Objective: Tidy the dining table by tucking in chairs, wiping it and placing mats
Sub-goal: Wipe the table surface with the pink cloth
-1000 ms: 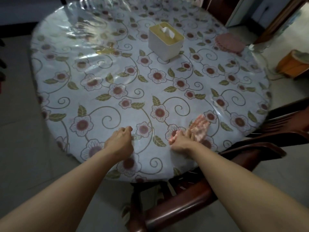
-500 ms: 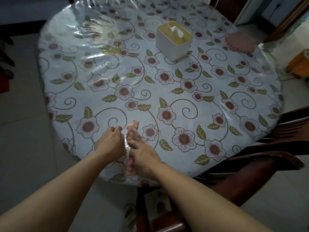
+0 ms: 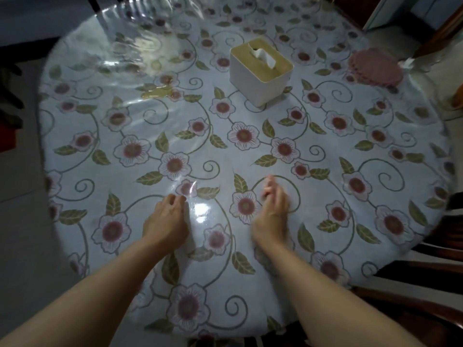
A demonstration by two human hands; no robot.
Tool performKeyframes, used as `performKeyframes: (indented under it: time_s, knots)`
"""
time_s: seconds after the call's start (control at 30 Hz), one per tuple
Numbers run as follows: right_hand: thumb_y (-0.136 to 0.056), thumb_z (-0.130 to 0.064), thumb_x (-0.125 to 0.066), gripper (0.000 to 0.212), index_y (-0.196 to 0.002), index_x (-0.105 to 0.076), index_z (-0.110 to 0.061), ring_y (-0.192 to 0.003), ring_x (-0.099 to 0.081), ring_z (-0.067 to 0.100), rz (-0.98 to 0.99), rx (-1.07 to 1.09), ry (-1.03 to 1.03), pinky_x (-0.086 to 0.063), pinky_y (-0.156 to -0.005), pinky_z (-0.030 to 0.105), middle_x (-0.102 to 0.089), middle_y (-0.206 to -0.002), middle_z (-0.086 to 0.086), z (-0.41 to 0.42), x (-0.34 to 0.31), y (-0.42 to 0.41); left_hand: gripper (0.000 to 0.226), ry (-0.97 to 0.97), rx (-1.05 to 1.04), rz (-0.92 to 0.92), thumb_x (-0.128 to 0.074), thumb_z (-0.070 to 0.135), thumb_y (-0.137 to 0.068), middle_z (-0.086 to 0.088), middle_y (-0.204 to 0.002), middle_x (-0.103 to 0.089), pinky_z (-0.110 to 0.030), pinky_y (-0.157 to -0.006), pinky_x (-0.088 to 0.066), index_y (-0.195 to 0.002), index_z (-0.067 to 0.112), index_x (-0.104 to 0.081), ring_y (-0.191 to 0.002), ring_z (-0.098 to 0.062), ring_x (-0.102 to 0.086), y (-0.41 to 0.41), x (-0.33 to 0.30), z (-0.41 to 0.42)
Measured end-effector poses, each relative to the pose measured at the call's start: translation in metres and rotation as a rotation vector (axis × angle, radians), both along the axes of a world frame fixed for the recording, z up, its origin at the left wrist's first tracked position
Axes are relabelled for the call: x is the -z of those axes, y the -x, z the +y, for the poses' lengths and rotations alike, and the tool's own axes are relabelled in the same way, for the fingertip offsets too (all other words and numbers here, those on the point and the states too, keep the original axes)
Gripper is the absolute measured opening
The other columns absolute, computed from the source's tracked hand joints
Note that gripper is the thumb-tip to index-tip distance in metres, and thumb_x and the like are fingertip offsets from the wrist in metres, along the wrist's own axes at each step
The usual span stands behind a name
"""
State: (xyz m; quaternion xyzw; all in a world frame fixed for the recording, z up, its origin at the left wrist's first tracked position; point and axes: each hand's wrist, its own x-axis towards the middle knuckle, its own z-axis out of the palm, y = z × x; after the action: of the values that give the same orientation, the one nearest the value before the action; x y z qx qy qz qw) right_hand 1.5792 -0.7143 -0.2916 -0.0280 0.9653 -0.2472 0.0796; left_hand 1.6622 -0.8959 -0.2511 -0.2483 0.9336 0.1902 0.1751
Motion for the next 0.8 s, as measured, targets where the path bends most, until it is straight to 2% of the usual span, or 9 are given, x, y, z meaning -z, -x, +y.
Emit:
performKeyframes:
  time_s: [0.13, 0.2, 0.27, 0.3, 0.37, 0.43, 0.57, 0.67, 0.8]
  knots:
    - [-0.089, -0.008, -0.043, 0.061, -0.147, -0.027, -0.019, -0.140, -0.022, 0.017, -0.037, -0.678, 0.161, -0.019, -0.118, 0.029, -0.027, -0.152, 0.000, -0.056, 0.007, -0.054, 0.035, -0.026, -0.009, 0.009, -0.049, 0.018, -0.087, -0.008, -0.124, -0.047, -0.041, -0.088, -0.046, -0.122, 0.013, -0.044, -0.112, -0.026, -0.047, 0.007, 0.002, -0.008]
    - [-0.094, -0.021, -0.041, 0.052, -0.145, -0.032, -0.020, -0.139, -0.028, 0.015, -0.044, -0.870, 0.219, -0.022, -0.115, 0.026, -0.033, -0.150, -0.002, -0.059, 0.011, -0.069, 0.035, -0.027, -0.020, 0.017, -0.050, 0.018, -0.086, -0.008, -0.124, -0.048, -0.041, -0.090, -0.044, -0.121, 0.014, -0.044, -0.112, -0.027, -0.049, 0.010, 0.001, -0.013]
    - [-0.092, -0.024, -0.040, 0.056, -0.147, -0.031, -0.016, -0.142, -0.022, 0.017, 0.071, -0.998, 0.172, -0.021, -0.117, 0.032, -0.031, -0.152, 0.001, -0.047, 0.017, -0.059, 0.038, -0.010, -0.004, 0.035, -0.052, 0.020, -0.086, -0.009, -0.125, -0.049, -0.040, -0.090, -0.042, -0.122, 0.015, -0.043, -0.114, -0.027, -0.048, 0.017, 0.003, -0.020]
    - [-0.091, -0.025, -0.042, 0.059, -0.147, -0.030, -0.014, -0.142, -0.020, 0.018, 0.150, -0.963, 0.097, -0.023, -0.117, 0.035, -0.030, -0.152, 0.002, -0.037, 0.025, -0.044, 0.038, 0.005, 0.010, 0.051, -0.051, 0.020, -0.087, -0.009, -0.126, -0.049, -0.039, -0.088, -0.041, -0.123, 0.015, -0.043, -0.114, -0.027, -0.048, 0.021, 0.004, -0.023]
    - [-0.092, -0.033, -0.043, 0.065, -0.149, -0.019, -0.014, -0.144, -0.012, 0.017, 0.171, -0.614, -0.001, -0.022, -0.118, 0.039, -0.019, -0.155, 0.001, -0.018, 0.025, -0.002, 0.036, 0.030, 0.043, 0.087, -0.045, 0.014, -0.090, -0.010, -0.127, -0.049, -0.035, -0.083, -0.039, -0.126, 0.014, -0.043, -0.113, -0.027, -0.048, 0.031, 0.004, -0.029]
    - [-0.097, -0.038, -0.036, 0.068, -0.152, -0.003, -0.015, -0.147, 0.002, 0.017, 0.100, -0.311, -0.063, -0.004, -0.121, 0.037, -0.002, -0.160, 0.000, 0.001, 0.021, 0.042, 0.036, 0.034, 0.062, 0.127, -0.042, 0.012, -0.091, -0.010, -0.127, -0.049, -0.033, -0.081, -0.037, -0.127, 0.014, -0.043, -0.111, -0.027, -0.047, 0.043, 0.005, -0.038]
    - [-0.098, -0.038, -0.039, 0.070, -0.151, -0.006, -0.006, -0.147, 0.000, 0.023, 0.032, -0.072, -0.100, 0.001, -0.119, 0.034, 0.000, -0.160, 0.007, -0.008, 0.019, 0.094, 0.031, 0.023, 0.129, 0.182, -0.042, 0.015, -0.092, -0.010, -0.123, -0.051, -0.039, -0.083, -0.041, -0.122, 0.015, -0.047, -0.109, -0.029, -0.048, 0.061, 0.008, -0.067]
    - [-0.098, -0.039, -0.037, 0.070, -0.151, -0.005, -0.007, -0.147, 0.003, 0.022, 0.013, -0.023, -0.093, 0.003, -0.119, 0.034, 0.002, -0.160, 0.007, -0.064, 0.022, 0.104, 0.036, 0.021, 0.207, 0.200, -0.050, 0.013, -0.087, -0.009, -0.124, -0.050, -0.039, -0.085, -0.041, -0.122, 0.013, -0.048, -0.113, -0.028, -0.047, 0.069, 0.013, -0.103]
    - [-0.099, -0.038, -0.032, 0.066, -0.152, -0.003, -0.013, -0.147, 0.006, 0.017, 0.102, -0.283, -0.071, 0.009, -0.118, 0.029, 0.003, -0.161, 0.002, -0.173, 0.029, 0.076, 0.044, 0.050, 0.242, 0.191, -0.060, 0.014, -0.079, -0.008, -0.124, -0.050, -0.036, -0.088, -0.040, -0.121, 0.013, -0.047, -0.114, -0.028, -0.046, 0.073, 0.016, -0.162]
